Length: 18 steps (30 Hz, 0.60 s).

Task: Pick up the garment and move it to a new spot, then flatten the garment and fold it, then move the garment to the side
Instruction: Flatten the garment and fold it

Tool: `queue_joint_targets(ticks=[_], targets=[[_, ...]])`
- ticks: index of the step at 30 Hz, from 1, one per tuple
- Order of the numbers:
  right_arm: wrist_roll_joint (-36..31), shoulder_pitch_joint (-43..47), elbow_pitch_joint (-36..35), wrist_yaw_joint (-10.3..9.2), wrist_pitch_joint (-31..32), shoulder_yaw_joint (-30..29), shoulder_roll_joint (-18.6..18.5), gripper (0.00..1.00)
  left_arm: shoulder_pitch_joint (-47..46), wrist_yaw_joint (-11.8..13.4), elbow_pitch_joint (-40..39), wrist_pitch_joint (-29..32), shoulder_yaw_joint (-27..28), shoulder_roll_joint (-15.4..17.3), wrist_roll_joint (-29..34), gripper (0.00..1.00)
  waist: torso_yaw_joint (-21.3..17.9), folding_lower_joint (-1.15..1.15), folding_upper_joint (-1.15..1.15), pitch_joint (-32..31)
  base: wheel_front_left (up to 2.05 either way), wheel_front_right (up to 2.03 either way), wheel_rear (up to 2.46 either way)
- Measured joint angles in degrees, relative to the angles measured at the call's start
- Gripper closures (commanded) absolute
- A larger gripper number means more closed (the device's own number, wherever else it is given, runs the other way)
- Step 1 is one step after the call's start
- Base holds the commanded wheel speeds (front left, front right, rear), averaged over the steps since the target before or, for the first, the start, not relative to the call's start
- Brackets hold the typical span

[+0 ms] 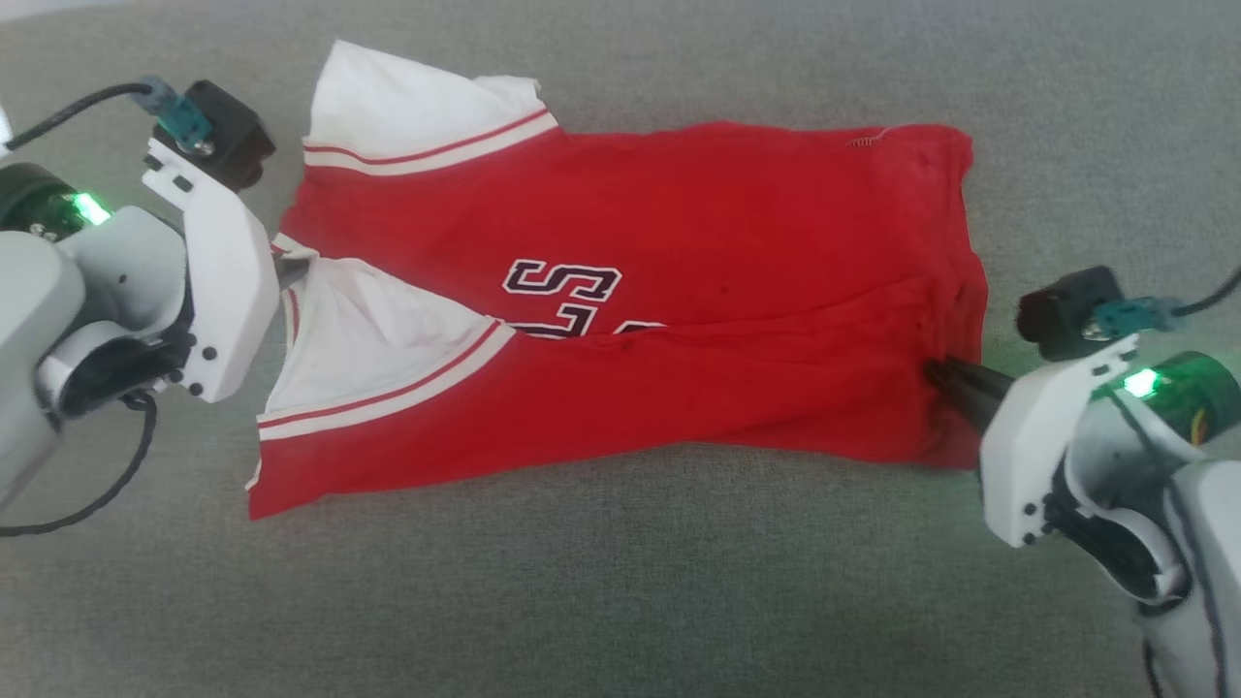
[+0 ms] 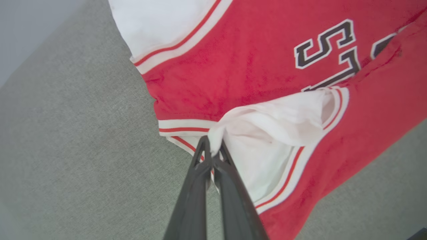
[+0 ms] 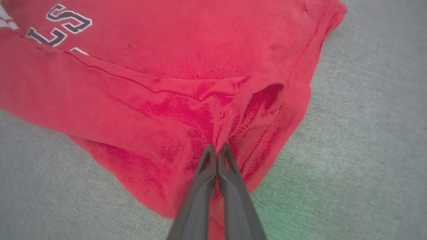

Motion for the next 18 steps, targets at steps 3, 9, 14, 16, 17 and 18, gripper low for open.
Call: queue_joint_targets(ticks=[3,9,14,16,17,18], targets=[[-0.86,-1.03,1.32,0.00,1.21,0.43,1.58,1.00,-0.07,-1.09,4.21,0.07,-1.01,-2.22,-0.20,1.00,-0.45,0.00,0.00,0.99,0.00,0.00,0.00],[-1.42,-2.66,3.43,0.00,4.23,-0.07,3.83,1.00,-0.07,-2.02,10.37,0.63,-2.49,-5.13,-1.77,1.00,-1.03,0.00,0.00,2.31,0.00,0.00,0.00],[-1.83,-3.48,4.39,0.00,7.16,-0.81,5.22,1.00,0.09,-2.22,14.23,1.31,-2.70,-6.77,-4.45,0.65,-1.07,0.00,0.00,2.51,0.00,0.00,0.00],[-2.07,-3.51,4.77,0.00,7.99,-1.49,6.03,0.75,0.08,-2.25,15.75,1.69,-2.65,-7.60,-5.61,0.00,-0.89,0.00,0.00,2.21,0.00,0.00,0.00],[-2.07,-3.51,4.77,0.00,7.99,-1.49,6.03,0.55,0.08,-2.25,15.75,1.69,-2.65,-7.60,-5.61,0.00,-0.89,0.00,0.00,2.21,0.00,0.00,0.00],[-2.11,-3.51,4.82,0.00,8.18,-1.78,6.28,0.55,0.07,-2.26,16.05,1.69,-2.42,-7.87,-6.05,0.00,-0.80,0.00,0.00,1.99,0.00,0.00,0.00]])
